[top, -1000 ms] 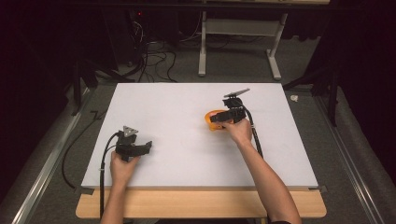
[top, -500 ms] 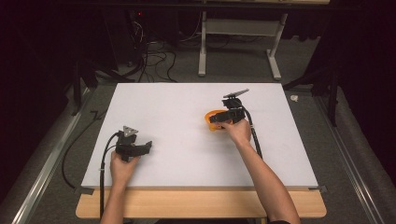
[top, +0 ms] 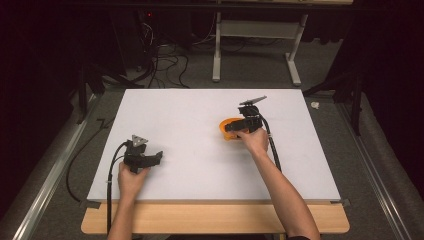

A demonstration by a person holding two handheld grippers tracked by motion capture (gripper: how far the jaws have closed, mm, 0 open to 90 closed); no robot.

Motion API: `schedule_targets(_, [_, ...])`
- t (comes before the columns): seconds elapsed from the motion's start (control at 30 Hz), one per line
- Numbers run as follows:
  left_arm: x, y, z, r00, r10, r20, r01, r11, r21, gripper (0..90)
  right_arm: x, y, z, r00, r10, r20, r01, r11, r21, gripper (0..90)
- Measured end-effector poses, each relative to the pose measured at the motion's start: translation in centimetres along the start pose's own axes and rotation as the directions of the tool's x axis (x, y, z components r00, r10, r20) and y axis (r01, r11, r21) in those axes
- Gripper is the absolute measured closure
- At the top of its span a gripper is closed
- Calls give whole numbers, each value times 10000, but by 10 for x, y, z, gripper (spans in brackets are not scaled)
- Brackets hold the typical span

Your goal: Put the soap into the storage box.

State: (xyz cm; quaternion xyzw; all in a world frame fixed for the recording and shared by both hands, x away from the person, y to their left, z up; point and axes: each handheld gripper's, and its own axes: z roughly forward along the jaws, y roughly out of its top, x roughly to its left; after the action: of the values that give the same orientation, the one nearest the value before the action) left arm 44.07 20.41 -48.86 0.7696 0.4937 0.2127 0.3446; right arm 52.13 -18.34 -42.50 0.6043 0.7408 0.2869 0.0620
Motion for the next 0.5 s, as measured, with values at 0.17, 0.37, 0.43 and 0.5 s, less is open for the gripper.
schedule_targets(0.17, [0, 0, 0, 10000, 3, 1, -3, 10000, 2, 218, 1, 1, 0, 9999, 89, 135, -88, 9999, -76, 131])
schedule_targets(0.37, [0, 0, 0, 10000, 2, 0, -2, 10000, 1, 218, 1, 1, -1, 9998, 57, 200, -53, 9998, -170, 128])
schedule_targets(0.43, [0, 0, 0, 10000, 4, -2, -4, 10000, 2, 218, 1, 1, -3, 9997, 94, 219, -89, 9997, -234, 124])
schedule_targets(0.5, [0, 0, 0, 10000, 2, -2, -2, 10000, 2, 218, 1, 1, -6, 9998, -2, 212, 8, 9996, -296, 124])
